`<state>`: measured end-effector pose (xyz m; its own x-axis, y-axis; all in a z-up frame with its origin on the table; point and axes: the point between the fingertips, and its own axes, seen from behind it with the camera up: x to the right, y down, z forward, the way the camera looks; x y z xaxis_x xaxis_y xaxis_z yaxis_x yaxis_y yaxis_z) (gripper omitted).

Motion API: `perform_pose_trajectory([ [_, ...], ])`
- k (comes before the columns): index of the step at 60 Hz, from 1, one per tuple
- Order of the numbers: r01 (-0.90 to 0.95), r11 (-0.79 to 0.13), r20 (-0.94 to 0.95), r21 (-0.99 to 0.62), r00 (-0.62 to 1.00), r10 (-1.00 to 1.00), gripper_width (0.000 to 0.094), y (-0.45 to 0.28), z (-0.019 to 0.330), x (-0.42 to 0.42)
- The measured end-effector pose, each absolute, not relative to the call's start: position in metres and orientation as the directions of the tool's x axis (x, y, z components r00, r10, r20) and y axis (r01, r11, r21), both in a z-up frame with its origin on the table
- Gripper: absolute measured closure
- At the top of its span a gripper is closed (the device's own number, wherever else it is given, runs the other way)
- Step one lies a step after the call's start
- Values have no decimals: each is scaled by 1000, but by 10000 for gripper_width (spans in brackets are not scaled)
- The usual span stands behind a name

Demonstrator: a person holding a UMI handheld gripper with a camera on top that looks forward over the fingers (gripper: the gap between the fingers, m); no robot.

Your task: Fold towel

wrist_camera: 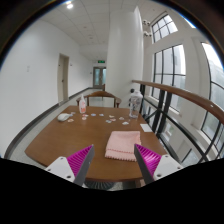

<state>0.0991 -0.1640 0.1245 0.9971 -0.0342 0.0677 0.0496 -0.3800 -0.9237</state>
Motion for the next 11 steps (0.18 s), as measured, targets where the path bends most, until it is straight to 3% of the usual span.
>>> perform_pose_trajectory([
  [11, 37, -372, 24, -927, 999, 40, 93, -180, 120, 73],
])
